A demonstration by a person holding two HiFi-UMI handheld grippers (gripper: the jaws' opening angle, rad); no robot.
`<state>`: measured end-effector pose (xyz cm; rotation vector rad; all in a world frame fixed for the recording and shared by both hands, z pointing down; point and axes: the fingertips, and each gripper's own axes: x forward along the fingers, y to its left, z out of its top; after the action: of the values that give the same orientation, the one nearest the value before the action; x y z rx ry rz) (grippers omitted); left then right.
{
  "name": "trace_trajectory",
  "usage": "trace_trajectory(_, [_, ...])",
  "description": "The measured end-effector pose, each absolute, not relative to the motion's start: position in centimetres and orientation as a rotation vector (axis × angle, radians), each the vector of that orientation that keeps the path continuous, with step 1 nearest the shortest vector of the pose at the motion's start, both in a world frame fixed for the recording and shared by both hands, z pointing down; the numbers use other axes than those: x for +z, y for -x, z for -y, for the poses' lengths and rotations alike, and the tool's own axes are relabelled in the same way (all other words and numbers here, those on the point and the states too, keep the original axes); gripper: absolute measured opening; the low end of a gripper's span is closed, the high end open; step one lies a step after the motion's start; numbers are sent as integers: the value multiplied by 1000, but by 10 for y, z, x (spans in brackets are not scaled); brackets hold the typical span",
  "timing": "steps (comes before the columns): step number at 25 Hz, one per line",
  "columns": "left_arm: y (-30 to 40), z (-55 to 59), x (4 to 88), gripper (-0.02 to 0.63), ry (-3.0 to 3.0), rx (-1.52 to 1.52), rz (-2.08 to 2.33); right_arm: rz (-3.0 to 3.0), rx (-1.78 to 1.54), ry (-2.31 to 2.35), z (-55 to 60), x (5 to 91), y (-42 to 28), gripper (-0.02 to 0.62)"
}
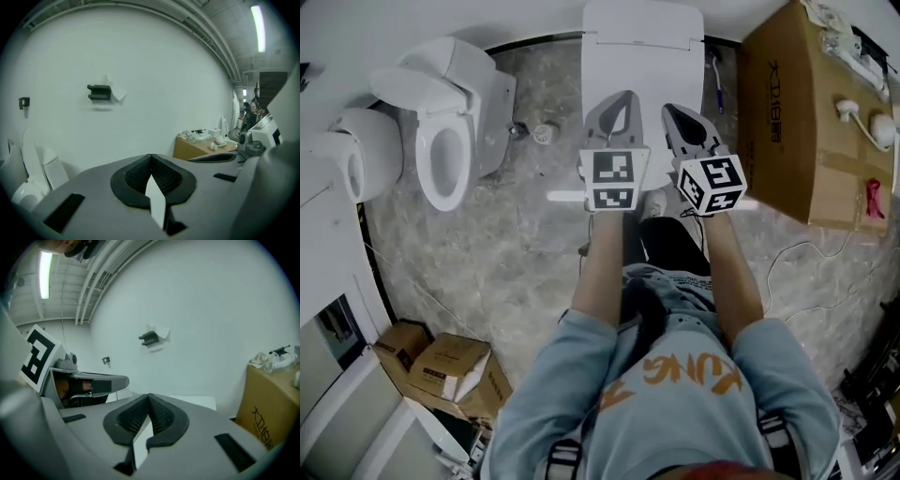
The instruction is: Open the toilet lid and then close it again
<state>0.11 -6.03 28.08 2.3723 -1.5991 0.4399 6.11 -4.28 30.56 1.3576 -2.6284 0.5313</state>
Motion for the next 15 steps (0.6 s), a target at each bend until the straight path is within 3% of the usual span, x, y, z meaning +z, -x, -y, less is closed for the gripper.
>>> trace_trajectory(15, [-21, 57, 73, 26, -2494, 104, 1805, 2727, 113, -1700, 60, 72, -117, 14])
